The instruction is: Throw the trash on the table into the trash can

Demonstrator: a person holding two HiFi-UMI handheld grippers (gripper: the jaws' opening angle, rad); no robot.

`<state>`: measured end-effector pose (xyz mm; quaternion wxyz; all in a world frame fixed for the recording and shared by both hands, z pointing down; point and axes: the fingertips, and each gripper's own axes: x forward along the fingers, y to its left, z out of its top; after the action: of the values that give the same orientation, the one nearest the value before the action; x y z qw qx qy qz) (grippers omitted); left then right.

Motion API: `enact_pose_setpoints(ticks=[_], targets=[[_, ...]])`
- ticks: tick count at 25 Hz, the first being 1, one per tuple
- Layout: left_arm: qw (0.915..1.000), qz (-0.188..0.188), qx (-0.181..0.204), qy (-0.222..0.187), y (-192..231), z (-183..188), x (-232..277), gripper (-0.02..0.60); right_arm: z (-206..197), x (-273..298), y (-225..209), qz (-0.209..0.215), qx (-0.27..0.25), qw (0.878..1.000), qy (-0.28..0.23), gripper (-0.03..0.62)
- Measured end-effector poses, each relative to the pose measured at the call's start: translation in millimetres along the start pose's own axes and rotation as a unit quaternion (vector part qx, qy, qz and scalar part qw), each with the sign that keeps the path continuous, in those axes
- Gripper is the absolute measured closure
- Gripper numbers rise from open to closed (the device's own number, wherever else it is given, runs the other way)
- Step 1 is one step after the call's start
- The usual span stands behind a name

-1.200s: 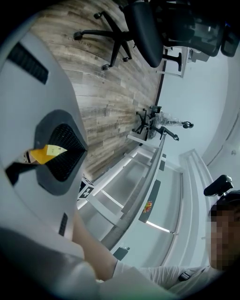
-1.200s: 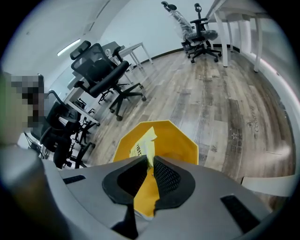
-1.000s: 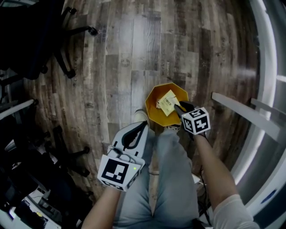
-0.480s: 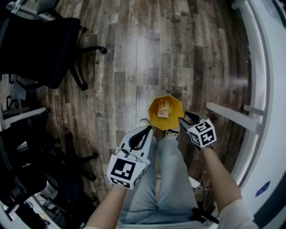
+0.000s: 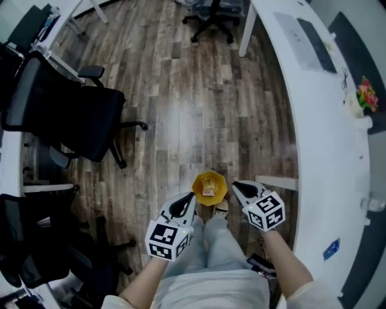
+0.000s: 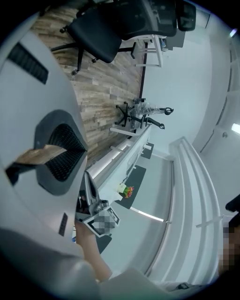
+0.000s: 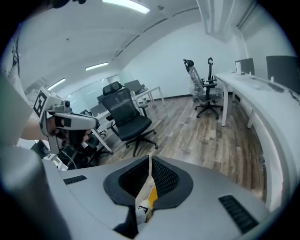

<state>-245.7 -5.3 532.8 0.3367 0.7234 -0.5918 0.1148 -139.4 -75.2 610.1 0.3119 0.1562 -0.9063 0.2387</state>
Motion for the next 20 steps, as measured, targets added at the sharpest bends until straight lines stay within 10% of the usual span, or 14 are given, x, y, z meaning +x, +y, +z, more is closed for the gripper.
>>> enact_pose_setpoints(ticks=[20], targets=[[0.9986,-0.007,0.032,-0.041,-63.4,73.6,-45.3,0.581,84.7,-118.8,48.7,-0.011,0.004,0.996,-0.094,0.554]])
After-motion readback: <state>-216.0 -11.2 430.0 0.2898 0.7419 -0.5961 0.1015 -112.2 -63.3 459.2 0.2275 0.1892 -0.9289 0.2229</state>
